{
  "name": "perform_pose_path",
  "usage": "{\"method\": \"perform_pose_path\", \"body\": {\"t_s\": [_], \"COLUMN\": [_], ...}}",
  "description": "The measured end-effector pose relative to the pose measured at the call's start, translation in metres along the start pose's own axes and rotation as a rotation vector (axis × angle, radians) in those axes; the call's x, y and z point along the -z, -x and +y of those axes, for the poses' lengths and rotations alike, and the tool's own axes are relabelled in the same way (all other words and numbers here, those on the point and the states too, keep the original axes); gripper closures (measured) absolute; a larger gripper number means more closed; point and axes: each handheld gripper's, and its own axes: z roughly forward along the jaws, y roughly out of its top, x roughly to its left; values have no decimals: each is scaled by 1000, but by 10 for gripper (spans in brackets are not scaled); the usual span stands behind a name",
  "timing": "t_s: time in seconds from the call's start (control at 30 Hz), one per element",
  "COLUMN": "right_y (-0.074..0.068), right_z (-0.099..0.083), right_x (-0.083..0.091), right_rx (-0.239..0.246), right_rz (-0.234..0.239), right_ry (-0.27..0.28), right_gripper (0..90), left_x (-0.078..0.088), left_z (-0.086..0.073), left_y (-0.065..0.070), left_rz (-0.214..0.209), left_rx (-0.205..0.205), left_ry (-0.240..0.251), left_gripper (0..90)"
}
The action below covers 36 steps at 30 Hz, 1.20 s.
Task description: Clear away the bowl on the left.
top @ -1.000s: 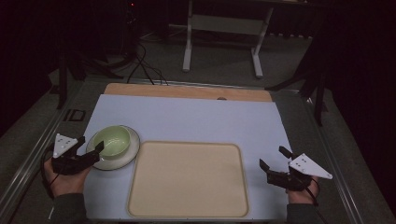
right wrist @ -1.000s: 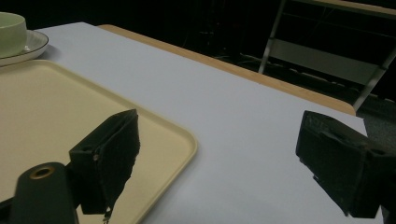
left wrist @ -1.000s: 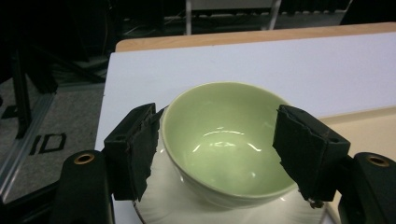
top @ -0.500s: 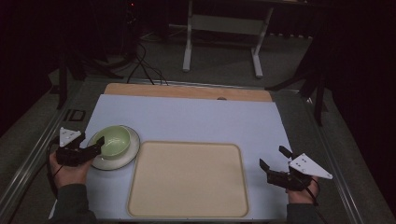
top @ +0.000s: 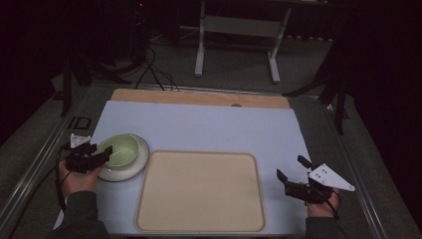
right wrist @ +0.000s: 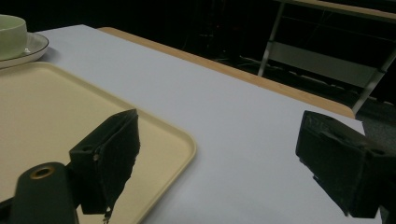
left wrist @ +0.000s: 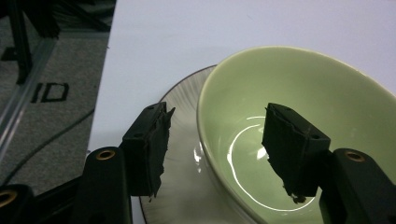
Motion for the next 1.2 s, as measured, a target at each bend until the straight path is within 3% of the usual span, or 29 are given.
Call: {"method": "perform_pose_path", "body": {"t_s": [0.53, 0.8, 0.93, 1.2], "right_y": [0, 0, 0, 0], "right_z": [0, 0, 0, 1], "right_x": [0, 1, 1, 1], "right_rx": [2, 2, 2, 4], "right_rz": [-2, -1, -1, -1], "right_ry": [3, 4, 4, 6], "right_gripper": [133, 133, 133, 133], "left_x": [-17, -19, -21, -19], "left_z": [-1, -1, -1, -3], "left_y": [-7, -8, -11, -16], "left_rz": [-28, -67, -107, -137], "left_rx": [69, 94, 130, 188], "left_ry": [-78, -104, -131, -140], "left_gripper": [522, 596, 643, 721]}}
